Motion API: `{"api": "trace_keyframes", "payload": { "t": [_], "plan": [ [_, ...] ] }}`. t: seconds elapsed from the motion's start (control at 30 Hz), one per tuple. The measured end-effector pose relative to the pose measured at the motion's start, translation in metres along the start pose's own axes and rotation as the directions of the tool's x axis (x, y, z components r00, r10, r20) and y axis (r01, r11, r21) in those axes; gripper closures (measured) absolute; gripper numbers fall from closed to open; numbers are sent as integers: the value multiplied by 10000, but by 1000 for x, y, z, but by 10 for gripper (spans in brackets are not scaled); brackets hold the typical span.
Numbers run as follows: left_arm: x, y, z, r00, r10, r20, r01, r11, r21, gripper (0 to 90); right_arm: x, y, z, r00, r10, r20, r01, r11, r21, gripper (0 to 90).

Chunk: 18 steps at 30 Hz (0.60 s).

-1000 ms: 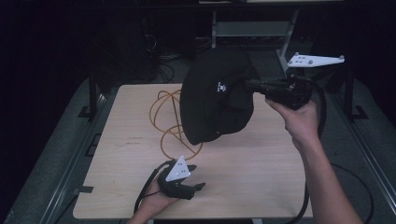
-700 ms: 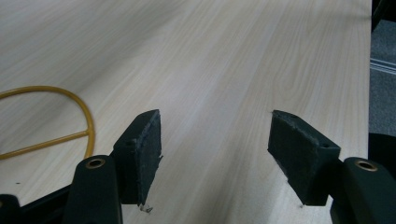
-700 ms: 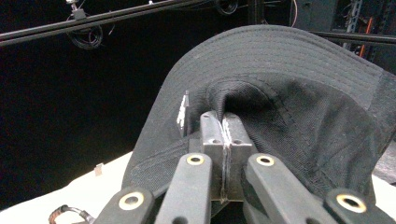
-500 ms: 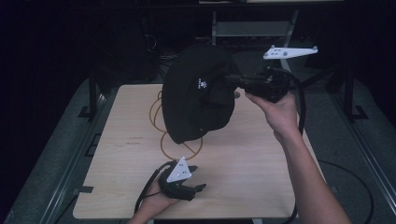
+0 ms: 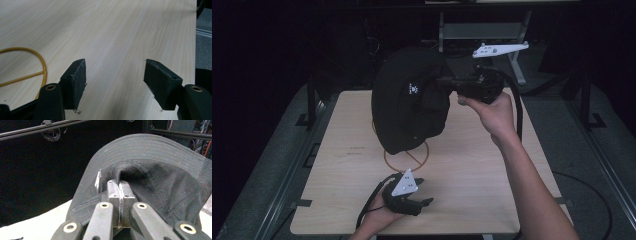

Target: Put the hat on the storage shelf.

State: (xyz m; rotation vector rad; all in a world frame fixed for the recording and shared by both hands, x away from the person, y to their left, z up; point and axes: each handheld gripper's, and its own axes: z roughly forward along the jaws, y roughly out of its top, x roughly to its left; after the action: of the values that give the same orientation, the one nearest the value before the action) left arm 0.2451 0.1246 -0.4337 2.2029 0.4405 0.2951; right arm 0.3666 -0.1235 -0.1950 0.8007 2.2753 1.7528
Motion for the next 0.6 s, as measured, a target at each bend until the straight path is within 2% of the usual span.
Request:
{"api": "trace_keyframes", "payload": {
  "t": [0.4,0.6],
  "plan": [
    [-1,1,1,10000,16,-20,-16,10000,-38,335,4,7,14,9999,93,-81,-92,9999,39,894],
    [0,1,0,9999,-101,13,101,9999,-110,335,5,12,21,9999,80,-87,-79,9998,167,894]
  ]
}}
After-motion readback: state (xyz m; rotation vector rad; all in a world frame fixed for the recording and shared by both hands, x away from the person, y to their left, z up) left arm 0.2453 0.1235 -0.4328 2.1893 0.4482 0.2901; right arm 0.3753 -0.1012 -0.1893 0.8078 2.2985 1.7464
